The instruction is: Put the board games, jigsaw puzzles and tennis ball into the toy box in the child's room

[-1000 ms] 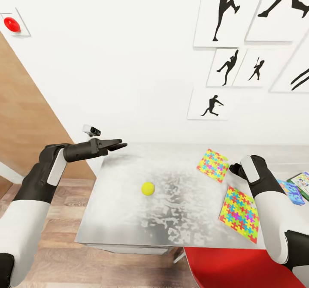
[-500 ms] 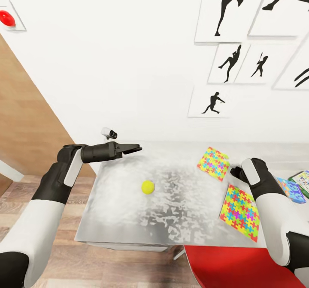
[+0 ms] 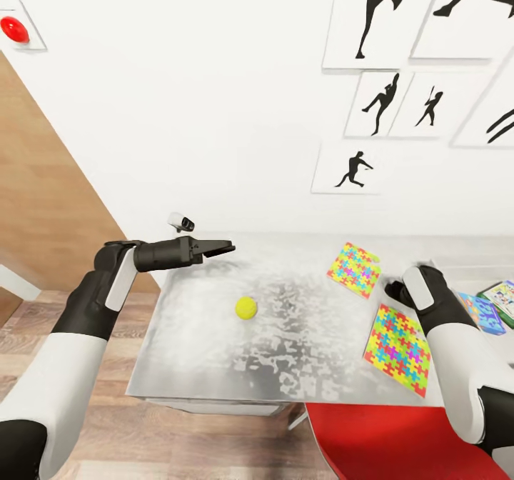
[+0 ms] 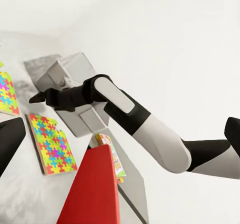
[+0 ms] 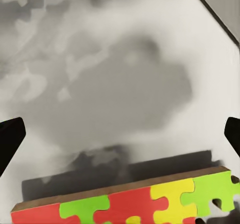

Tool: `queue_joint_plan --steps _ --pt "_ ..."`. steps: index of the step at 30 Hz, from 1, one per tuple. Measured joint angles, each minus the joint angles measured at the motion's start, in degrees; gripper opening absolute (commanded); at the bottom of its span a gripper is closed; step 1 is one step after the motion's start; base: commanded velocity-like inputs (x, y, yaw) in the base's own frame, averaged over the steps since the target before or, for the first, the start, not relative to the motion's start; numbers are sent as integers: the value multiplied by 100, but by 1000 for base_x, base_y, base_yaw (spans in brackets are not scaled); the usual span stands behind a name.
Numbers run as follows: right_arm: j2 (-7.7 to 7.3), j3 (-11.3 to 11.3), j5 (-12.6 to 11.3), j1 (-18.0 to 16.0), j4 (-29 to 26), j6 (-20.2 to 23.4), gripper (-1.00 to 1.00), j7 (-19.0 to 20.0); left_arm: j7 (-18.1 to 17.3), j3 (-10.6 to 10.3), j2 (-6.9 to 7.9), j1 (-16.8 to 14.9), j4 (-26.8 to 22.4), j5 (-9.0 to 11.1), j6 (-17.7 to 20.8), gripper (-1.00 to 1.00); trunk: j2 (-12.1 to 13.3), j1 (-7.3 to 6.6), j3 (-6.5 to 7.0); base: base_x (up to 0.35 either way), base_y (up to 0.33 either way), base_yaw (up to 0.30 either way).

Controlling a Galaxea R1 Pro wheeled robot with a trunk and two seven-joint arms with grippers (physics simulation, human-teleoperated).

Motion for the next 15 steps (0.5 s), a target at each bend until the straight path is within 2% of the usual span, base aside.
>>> queue_joint_plan --steps 8,15 --pt "-5 0 2 -3 106 0 100 -4 -3 13 4 0 0 1 0 100 0 0 0 -3 0 0" --pt "-101 1 3 -3 214 1 100 -5 -5 23 1 0 0 -1 0 100 0 0 0 0 0 0"
